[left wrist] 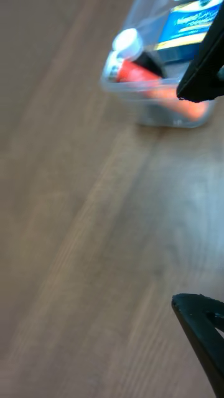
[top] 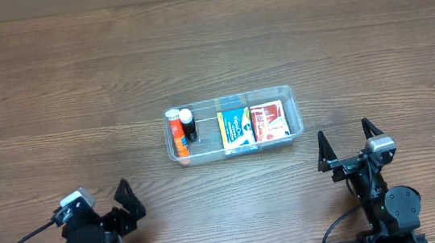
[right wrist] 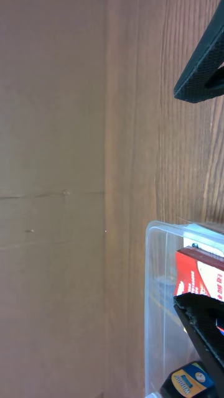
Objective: Pack container
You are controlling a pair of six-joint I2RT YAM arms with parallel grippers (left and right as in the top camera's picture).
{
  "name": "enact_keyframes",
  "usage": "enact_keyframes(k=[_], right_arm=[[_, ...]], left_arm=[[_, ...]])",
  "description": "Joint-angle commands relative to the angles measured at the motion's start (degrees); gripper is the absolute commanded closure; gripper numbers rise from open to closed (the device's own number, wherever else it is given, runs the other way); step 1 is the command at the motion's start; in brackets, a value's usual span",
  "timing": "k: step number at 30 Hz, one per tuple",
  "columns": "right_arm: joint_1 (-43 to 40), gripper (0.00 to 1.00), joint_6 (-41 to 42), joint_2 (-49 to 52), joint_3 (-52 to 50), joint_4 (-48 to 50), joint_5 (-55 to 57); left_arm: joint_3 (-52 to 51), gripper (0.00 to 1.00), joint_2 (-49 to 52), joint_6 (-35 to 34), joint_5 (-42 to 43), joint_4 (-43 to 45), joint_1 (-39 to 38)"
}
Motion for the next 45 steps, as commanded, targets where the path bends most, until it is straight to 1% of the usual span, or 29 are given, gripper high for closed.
enact_keyframes(k=[1,3,4,6,9,10,13,16,45], right_arm=[[0.33,0.00,-0.22,-0.35,-0.57,0.28,-0.33],[0.33,0.00,-0.22,-0.35,-0.57,0.28,-0.33],[0.33,0.00,-0.22,-0.35,-0.57,0.28,-0.33],[0.33,0.00,-0.22,-0.35,-0.57,0.28,-0.33],[0.33,0.00,-0.22,-0.35,-0.57,0.28,-0.33],[0.33,0.00,-0.22,-0.35,-0.57,0.28,-0.33],[0.33,0.00,-0.22,-0.35,-0.57,0.28,-0.33],[0.33,0.00,-0.22,-0.35,-0.57,0.28,-0.33],[0.33,0.00,-0.22,-0.35,-0.57,0.28,-0.33]], left_arm=[[-7.13,0.00,-4.39,8.17,-1.38,10.27,0.59],[-11.17,0.00,-4.66,12.20,-1.33,19.71,0.57],[-12.50,0.00,-4.66,13.64,-1.14,23.06,0.57],[-16.70,0.00,-4.68,19.21,0.66,33.99,0.59],[-22.29,0.00,-4.68,24.44,2.82,46.93,0.59],[-23.76,0.00,-4.68,24.81,3.23,49.07,0.59],[-23.50,0.00,-4.68,25.22,3.08,46.90,0.59],[-23.47,0.00,-4.59,25.09,3.21,42.88,0.59],[-23.47,0.00,-4.42,25.09,3.17,43.01,0.59]])
